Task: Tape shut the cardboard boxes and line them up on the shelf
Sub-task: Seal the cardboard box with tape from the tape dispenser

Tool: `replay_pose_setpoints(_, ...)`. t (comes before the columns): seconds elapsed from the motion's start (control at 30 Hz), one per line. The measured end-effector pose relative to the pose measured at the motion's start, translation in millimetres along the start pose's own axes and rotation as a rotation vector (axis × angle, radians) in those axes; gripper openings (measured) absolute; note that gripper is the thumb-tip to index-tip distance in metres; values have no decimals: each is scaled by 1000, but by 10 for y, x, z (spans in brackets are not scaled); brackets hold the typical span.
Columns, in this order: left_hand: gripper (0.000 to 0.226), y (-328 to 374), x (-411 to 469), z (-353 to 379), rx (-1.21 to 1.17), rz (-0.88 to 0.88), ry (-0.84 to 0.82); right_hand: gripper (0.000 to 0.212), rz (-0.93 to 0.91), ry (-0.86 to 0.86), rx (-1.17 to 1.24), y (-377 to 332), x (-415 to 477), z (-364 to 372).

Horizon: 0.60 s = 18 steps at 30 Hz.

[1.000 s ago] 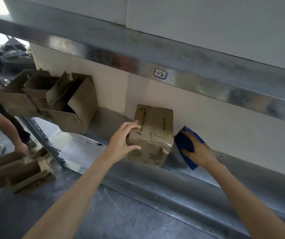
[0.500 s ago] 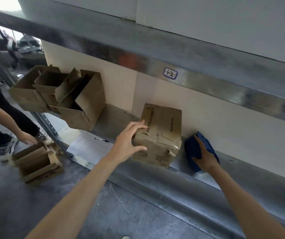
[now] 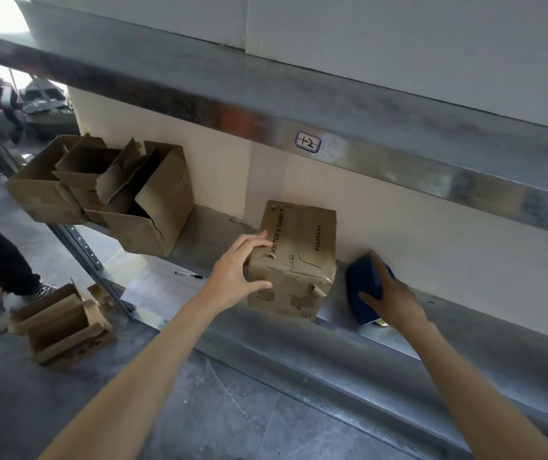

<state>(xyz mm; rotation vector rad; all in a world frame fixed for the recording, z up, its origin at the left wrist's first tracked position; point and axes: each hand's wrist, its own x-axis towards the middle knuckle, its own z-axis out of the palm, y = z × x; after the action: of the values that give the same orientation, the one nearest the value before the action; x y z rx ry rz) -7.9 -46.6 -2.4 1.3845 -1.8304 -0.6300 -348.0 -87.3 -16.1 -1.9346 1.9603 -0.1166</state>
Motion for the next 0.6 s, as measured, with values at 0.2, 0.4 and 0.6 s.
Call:
replay_pose_setpoints(0.2, 74, 14, -10, -47, -41, -4, -38, 67, -299, 169, 49, -305, -181, -292)
replay_pose_setpoints(0.4, 71, 82, -53, -29, -130, -24, 4, 67, -545, 142, 291, -762, -378, -298)
replay_pose_setpoints(0.6, 64, 99, -24, -46, -178, -32, 43, 64, -569, 186, 229, -901, -293, -120)
